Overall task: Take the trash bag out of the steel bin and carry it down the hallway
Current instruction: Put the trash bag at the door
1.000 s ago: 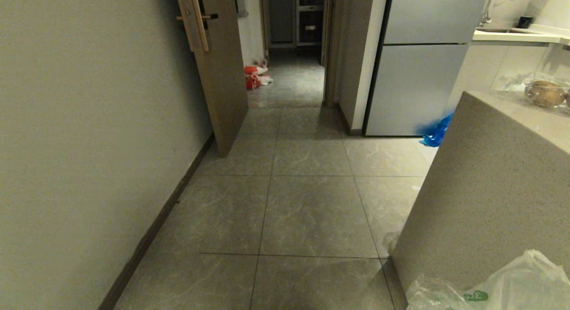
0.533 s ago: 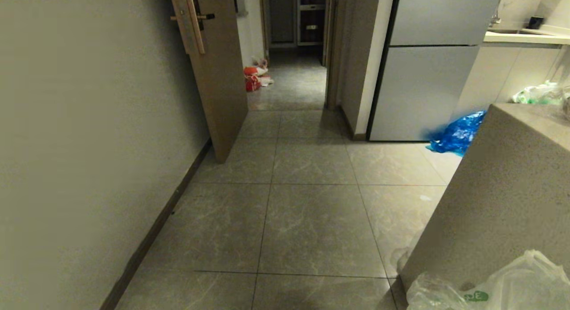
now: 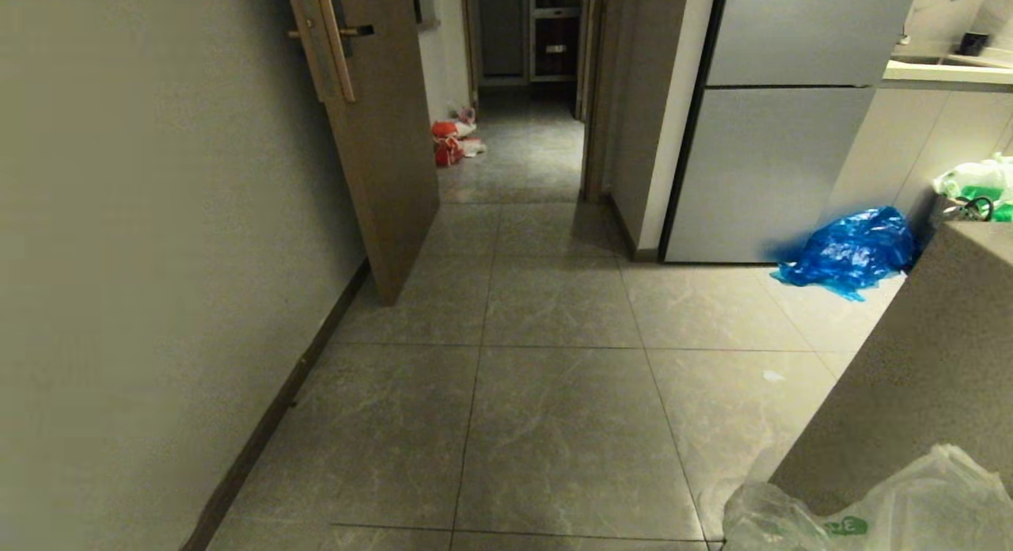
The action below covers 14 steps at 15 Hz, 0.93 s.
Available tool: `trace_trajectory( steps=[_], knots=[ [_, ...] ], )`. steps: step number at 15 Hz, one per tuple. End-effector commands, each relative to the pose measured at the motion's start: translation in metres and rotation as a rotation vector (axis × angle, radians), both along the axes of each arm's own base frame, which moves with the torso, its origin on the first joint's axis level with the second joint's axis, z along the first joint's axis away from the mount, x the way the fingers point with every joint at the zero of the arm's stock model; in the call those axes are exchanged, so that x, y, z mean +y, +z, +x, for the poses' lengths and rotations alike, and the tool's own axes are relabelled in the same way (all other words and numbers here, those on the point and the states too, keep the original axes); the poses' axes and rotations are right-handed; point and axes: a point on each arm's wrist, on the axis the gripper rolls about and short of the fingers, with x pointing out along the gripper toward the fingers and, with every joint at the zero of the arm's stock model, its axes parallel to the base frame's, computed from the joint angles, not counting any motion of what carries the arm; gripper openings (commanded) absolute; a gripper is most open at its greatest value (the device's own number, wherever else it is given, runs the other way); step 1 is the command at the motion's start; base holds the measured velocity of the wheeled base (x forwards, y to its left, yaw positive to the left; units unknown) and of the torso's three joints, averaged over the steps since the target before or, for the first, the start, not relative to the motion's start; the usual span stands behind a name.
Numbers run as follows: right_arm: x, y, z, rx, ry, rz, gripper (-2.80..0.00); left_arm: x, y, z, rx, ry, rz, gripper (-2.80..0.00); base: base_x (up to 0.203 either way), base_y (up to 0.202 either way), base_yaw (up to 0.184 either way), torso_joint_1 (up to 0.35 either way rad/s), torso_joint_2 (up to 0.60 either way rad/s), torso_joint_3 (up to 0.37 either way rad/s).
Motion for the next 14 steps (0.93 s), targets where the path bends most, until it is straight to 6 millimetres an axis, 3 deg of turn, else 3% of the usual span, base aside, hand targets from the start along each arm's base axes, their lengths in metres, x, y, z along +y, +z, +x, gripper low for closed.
trace_trajectory(
  steps=[1,14],
  knots=[
    [0.0000,-0.0038,0.0012,0.016,0.001,0.000,-2.80,0.0000,-0.0004,0.0002,0.003,0.002,0.000,-2.80,0.191,0.000,0.000,0.002,0.00,0.005],
    [0.0000,-0.0038,0.0012,0.016,0.001,0.001,-2.80,0.0000,-0.0004,0.0002,0.003,0.000,0.000,-2.80,0.192,0.000,0.001,0.002,0.00,0.003]
  ],
)
